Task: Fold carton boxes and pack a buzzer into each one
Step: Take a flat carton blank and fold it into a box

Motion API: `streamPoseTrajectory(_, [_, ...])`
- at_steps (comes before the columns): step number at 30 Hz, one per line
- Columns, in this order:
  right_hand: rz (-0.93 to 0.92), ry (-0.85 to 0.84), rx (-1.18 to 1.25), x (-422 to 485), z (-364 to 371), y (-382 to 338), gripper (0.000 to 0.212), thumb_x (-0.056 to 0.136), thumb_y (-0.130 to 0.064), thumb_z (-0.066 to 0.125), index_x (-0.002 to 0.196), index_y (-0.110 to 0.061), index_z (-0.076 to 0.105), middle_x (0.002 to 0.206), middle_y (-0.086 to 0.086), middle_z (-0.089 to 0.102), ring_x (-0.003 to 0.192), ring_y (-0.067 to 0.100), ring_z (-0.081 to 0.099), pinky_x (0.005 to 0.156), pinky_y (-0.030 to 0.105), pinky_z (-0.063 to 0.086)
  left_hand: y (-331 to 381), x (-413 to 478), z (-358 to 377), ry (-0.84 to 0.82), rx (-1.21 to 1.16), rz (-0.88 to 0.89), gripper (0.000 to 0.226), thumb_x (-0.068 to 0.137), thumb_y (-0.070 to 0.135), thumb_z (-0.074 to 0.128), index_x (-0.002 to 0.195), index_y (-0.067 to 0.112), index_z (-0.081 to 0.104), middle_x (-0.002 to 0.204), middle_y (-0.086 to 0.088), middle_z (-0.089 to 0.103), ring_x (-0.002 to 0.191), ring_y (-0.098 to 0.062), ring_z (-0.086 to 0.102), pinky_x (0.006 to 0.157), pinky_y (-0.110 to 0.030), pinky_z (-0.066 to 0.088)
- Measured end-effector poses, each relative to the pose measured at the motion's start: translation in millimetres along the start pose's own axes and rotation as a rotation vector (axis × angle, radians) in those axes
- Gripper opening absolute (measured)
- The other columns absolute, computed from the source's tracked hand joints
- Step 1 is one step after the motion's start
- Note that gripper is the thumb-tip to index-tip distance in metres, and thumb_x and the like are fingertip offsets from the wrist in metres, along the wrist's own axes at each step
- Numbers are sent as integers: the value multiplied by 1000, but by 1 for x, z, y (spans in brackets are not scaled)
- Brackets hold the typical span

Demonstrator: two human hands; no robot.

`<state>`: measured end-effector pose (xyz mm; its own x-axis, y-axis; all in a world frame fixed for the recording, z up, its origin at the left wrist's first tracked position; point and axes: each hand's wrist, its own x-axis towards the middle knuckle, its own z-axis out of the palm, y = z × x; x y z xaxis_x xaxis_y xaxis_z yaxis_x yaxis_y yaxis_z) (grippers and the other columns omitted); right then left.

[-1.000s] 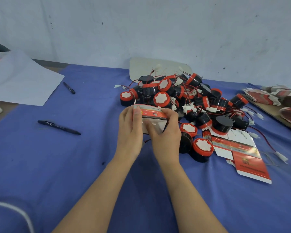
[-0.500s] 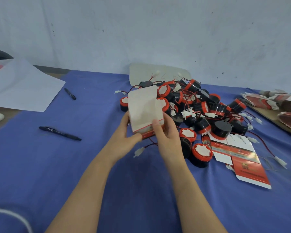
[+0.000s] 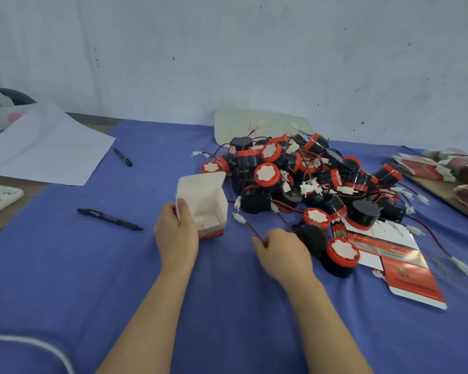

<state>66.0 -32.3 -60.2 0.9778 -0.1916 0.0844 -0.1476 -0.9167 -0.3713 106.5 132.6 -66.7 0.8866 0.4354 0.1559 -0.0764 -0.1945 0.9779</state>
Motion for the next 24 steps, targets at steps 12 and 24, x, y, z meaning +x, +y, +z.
streamPoseTrajectory(12, [-314,404,563,-4,-7,-20,15,92,-7,54,92,-19,63,87,-6,64,76,6,56,67,20,46,-3,-22,20,-200,287,129,37,102,31,29,103,6,57,119,-12,51,108,-29,46,92,-38,37])
streamPoseTrajectory(24, [77,290,606,10,13,2,5,97,-19,51,94,-15,52,90,1,60,83,18,57,69,34,50,-7,-12,8,-126,157,90,45,95,3,42,139,13,40,110,2,56,91,-18,56,68,-21,40])
